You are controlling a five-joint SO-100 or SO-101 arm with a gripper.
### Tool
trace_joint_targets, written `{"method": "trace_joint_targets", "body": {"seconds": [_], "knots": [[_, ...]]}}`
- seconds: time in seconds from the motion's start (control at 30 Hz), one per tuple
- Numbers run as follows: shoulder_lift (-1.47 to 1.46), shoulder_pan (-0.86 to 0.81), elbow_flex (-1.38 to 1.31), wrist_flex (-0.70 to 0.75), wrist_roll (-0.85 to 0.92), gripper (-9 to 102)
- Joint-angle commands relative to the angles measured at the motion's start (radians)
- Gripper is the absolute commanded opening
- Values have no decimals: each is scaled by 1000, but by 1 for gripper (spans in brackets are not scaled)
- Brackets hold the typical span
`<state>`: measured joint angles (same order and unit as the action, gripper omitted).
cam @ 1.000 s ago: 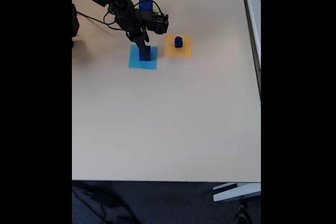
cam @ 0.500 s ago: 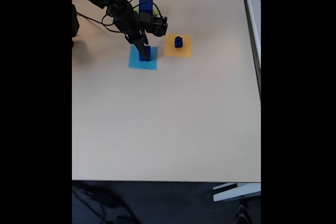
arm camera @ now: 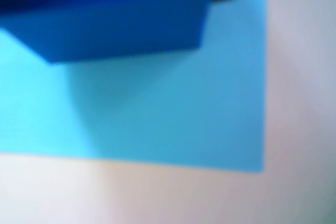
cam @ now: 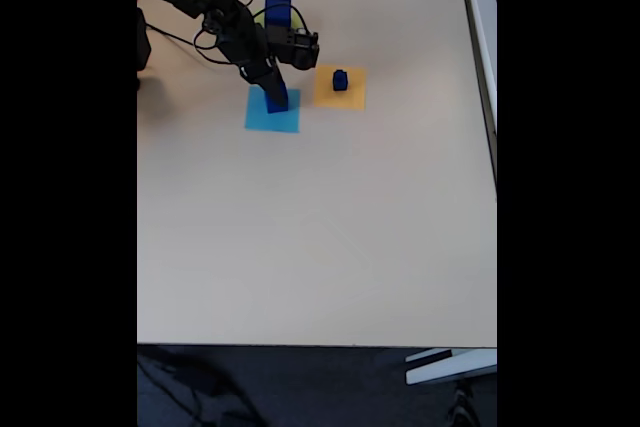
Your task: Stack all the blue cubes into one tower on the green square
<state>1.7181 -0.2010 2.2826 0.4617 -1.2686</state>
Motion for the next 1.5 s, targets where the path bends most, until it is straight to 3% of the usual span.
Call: {"method": "trace_joint_targets", "body": {"seconds": [0.0, 0.37, 0.47, 0.73, 0.87, 1.07, 1.47], "knots": [[0, -6, -8, -23, 5, 14], [-3, -3, -37, 5, 12, 9], [6, -3, -130, 107, 15, 9], [-28, 38, -604, 551, -17, 10], [-75, 120, -838, 724, -127, 10], [-124, 276, -1012, 862, -353, 9], [-152, 462, -974, 758, -552, 9]]}}
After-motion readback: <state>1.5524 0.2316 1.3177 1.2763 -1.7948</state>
